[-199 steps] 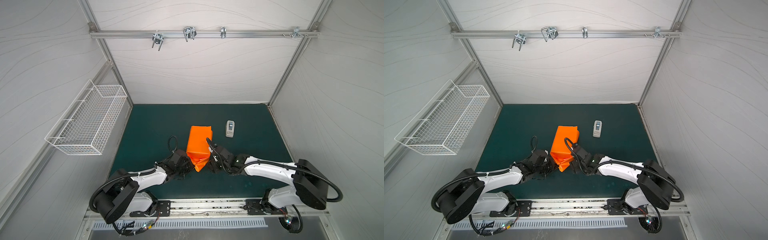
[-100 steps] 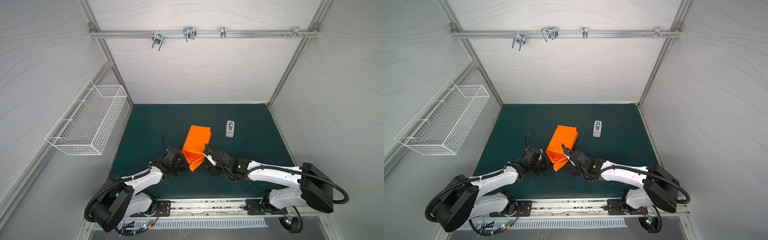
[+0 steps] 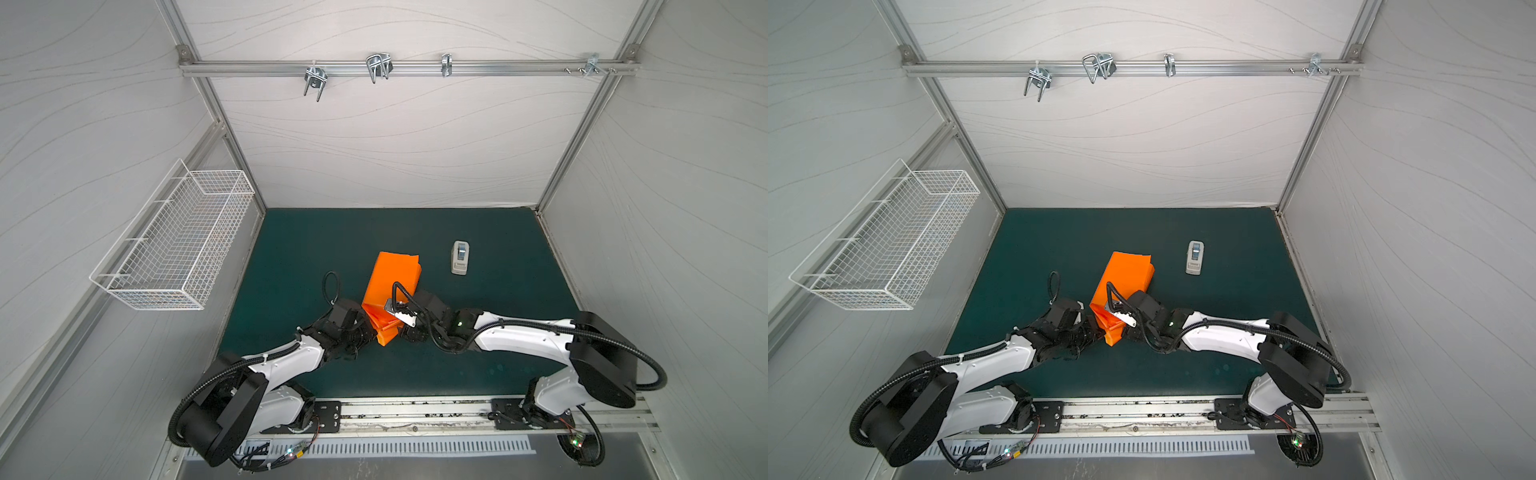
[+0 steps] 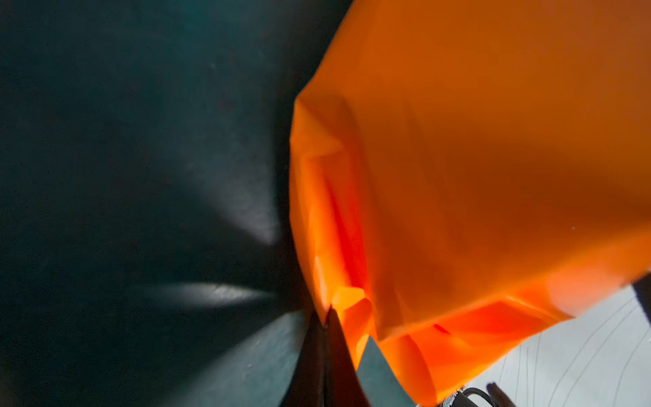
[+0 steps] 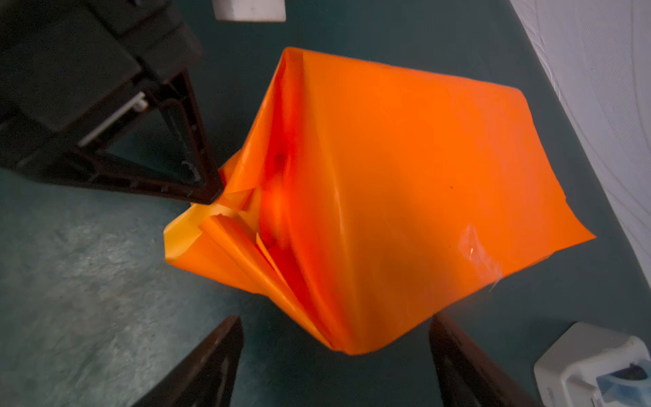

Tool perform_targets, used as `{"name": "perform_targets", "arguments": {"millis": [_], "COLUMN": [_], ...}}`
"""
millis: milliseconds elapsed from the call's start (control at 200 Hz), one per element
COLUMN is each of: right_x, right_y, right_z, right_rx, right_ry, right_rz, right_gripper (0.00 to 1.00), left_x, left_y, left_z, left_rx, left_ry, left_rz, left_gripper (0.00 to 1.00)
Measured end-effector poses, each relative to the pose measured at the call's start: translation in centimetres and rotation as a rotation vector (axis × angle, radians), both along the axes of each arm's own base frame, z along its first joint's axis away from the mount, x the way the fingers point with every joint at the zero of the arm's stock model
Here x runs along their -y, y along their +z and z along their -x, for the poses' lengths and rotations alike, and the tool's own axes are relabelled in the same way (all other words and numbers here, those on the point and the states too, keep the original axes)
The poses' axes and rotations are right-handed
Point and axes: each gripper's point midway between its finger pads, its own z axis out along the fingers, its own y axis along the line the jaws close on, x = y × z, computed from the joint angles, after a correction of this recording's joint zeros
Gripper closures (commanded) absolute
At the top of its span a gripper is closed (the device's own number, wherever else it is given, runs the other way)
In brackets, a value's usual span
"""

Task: Wrap a gift box in wrapping paper
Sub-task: Fifth fold the wrapping paper around the gift box.

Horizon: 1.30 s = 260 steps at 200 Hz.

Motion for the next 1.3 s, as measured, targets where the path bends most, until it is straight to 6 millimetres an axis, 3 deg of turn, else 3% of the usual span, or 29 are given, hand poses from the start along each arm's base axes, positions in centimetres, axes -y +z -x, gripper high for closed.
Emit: {"name": "perform_targets", "arguments": {"millis": [205,565,620,720,855,1070,1300], "right_x": [-1.3,-1.3,-1.4,-1.6,-1.9,-2.0,-2.1], "right_y": [-0.9,-1.9,-1.9,-1.9,-1.9,-1.9,-1.9], "right_z": [-0.4,-1.2,-1.4,-1.9,-2.2,-2.4,-2.3], "right_rx": [0.015,0.035,0.038,0.043,0.044,0.047,0.045], "right_ry": [0.062,0.082,0.08,0.076,0.075,0.072,0.074], "right_rz": [0.048,0.081,0.079,0.078,0.072,0.064,0.062], "right_gripper": [0.16,0.21,0.23,0.28,0.32,0.34,0.34], "left_x": [0.0,0.0,0.0,0.0,-0.1,-0.3,-0.7], "left_y": [-0.1,0.1,0.1,0.1,0.3,0.4,0.1], "left_z": [0.1,0.1,0.1,0.1,0.2,0.2,0.4], "left_rx": [0.001,0.002,0.002,0.001,0.004,0.009,0.012], "left_ry": [-0.001,-0.002,-0.002,0.0,0.005,0.01,0.028], "left_rz": [0.002,0.011,0.012,0.014,0.018,0.011,0.01], "left_gripper": [1.0,1.0,0.91,0.63,0.49,0.48,0.55]}}
